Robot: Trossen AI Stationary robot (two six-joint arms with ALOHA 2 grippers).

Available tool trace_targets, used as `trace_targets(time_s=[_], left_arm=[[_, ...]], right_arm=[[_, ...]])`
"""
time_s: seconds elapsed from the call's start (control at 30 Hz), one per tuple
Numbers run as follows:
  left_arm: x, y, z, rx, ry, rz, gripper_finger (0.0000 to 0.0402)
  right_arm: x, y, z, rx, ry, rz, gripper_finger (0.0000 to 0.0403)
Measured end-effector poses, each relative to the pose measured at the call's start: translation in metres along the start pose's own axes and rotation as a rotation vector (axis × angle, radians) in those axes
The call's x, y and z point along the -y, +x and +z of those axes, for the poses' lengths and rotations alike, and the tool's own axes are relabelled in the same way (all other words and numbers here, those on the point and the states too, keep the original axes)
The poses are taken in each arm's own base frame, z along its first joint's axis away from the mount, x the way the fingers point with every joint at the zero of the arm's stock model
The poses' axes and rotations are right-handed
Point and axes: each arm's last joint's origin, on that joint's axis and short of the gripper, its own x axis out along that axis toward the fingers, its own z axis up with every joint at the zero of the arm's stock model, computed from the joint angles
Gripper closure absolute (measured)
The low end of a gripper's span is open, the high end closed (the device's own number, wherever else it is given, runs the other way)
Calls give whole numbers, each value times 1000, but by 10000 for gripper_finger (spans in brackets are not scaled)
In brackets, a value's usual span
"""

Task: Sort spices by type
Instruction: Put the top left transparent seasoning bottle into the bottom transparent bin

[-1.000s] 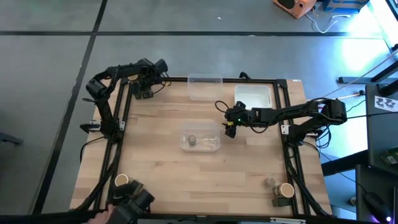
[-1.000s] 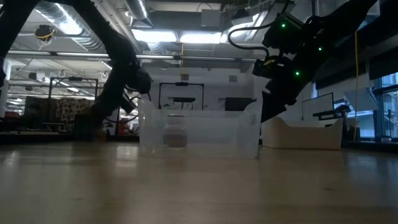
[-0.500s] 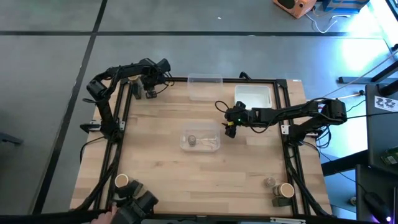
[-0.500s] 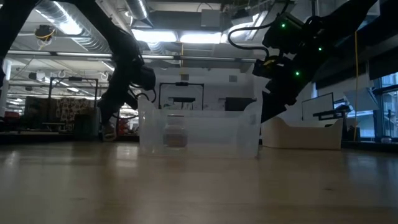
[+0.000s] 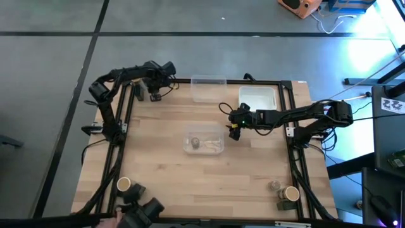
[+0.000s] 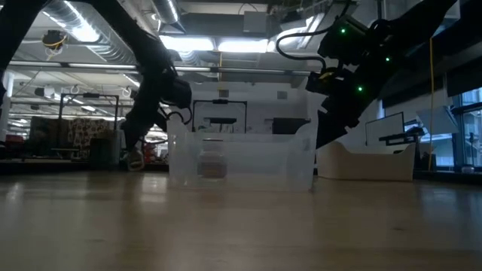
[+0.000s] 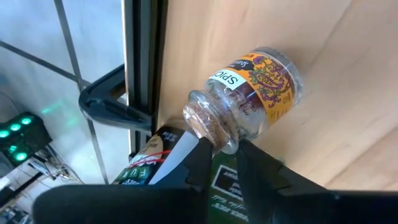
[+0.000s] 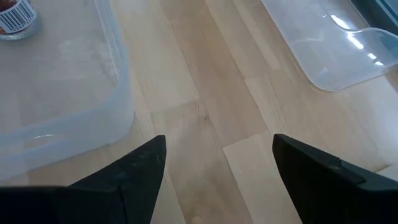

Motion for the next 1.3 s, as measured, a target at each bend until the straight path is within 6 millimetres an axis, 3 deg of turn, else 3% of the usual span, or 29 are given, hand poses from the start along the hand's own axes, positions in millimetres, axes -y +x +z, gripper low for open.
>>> trace_targets(time_s=[0.4, 0.5, 0.8, 1.03, 1.3], left_arm=[[42, -28, 20, 54, 81, 42, 353], [56, -37, 22, 27, 86, 120, 355], [100, -59, 23, 31, 31, 199, 356], [145, -63, 15, 31, 75, 246, 356], [172, -73, 15, 102, 73, 278, 356]], right_arm=[[0, 0, 0, 1, 0, -8, 110], [0, 0, 0, 1, -1, -8, 110], [0, 0, 0, 1, -3, -8, 110], [0, 0, 0, 1, -3, -8, 110], [0, 0, 0, 1, -3, -8, 110]])
